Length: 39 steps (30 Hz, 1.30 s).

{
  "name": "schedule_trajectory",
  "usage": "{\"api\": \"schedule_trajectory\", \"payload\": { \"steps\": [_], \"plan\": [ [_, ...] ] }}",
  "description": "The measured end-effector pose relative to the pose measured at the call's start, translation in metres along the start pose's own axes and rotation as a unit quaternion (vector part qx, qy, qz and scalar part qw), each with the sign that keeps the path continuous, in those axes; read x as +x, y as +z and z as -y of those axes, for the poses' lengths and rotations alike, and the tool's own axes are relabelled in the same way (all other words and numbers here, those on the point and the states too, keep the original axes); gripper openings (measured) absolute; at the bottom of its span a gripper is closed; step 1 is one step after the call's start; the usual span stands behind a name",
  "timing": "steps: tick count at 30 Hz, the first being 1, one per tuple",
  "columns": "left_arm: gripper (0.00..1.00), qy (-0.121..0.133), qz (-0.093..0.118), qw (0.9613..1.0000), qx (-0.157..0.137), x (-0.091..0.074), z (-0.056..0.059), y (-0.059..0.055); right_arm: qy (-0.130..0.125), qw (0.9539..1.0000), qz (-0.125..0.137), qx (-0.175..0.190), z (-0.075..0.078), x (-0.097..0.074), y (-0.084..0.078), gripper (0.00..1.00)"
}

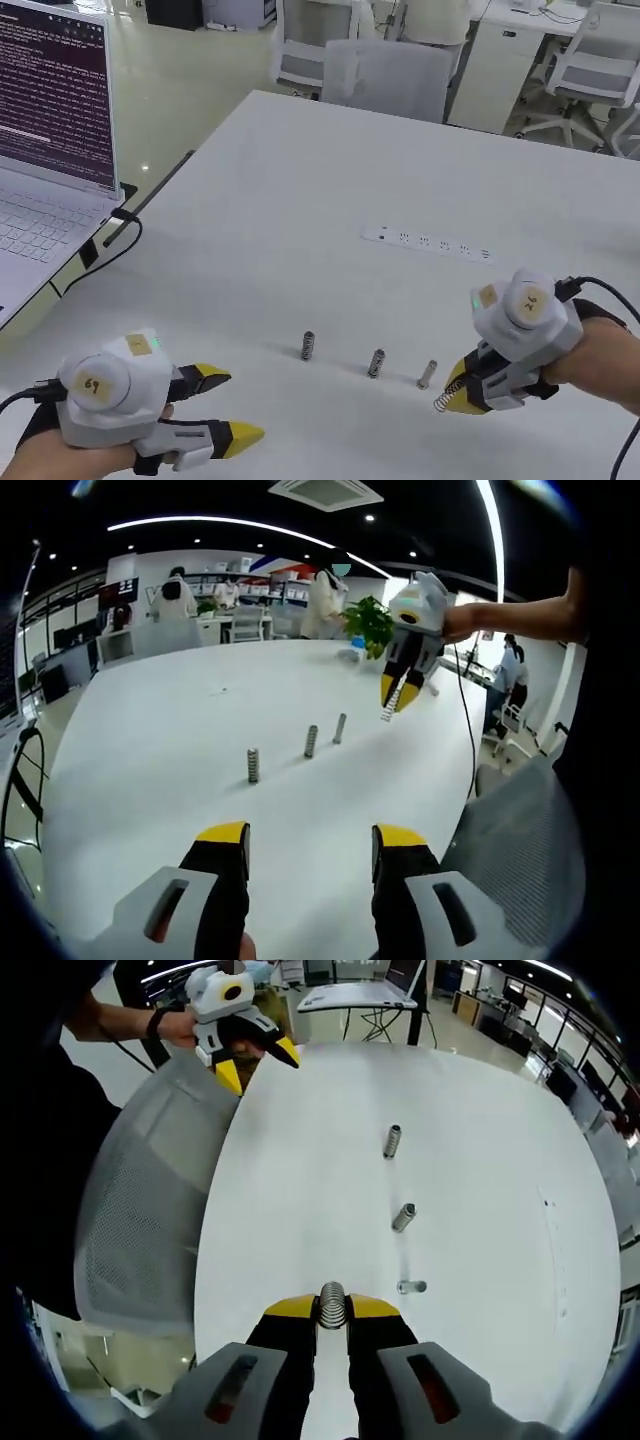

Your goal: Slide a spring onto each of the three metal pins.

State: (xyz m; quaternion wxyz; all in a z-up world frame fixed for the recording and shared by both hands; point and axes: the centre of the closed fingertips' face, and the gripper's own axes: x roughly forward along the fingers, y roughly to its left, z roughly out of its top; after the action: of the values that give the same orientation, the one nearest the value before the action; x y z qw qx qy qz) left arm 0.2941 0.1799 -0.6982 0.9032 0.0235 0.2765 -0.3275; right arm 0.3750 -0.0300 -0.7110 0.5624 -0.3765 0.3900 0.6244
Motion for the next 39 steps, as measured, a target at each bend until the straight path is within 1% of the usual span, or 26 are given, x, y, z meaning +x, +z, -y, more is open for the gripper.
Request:
{"api": "schedule_trajectory", "payload": {
  "steps": [13, 16, 26, 35, 39],
  "plan": [
    [0.43, 0.008, 0.003, 0.9999, -0.009, -0.005, -0.003, -0.001, -0.016, 0.9998, -0.006, 0.01, 0.033, 0.0, -0.003, 0.08],
    [0.43, 0.011, 0.005, 0.9998, -0.015, -0.006, -0.004, -0.001, -0.015, 0.9997, -0.007, 0.015, 0.04, 0.002, -0.006, 0.08],
    [0.43, 0.015, 0.005, 0.9997, -0.016, -0.01, -0.004, -0.001, -0.019, 0.9993, -0.015, 0.027, 0.058, 0.008, -0.014, 0.08],
    [0.43, 0.02, 0.004, 0.9996, -0.021, -0.013, -0.007, -0.003, -0.025, 0.9989, -0.018, 0.034, 0.068, 0.014, -0.017, 0.08],
    [0.43, 0.022, 0.004, 0.9995, -0.023, -0.014, -0.009, -0.005, -0.025, 0.999, -0.018, 0.032, 0.067, 0.015, -0.014, 0.08]
  ]
}}
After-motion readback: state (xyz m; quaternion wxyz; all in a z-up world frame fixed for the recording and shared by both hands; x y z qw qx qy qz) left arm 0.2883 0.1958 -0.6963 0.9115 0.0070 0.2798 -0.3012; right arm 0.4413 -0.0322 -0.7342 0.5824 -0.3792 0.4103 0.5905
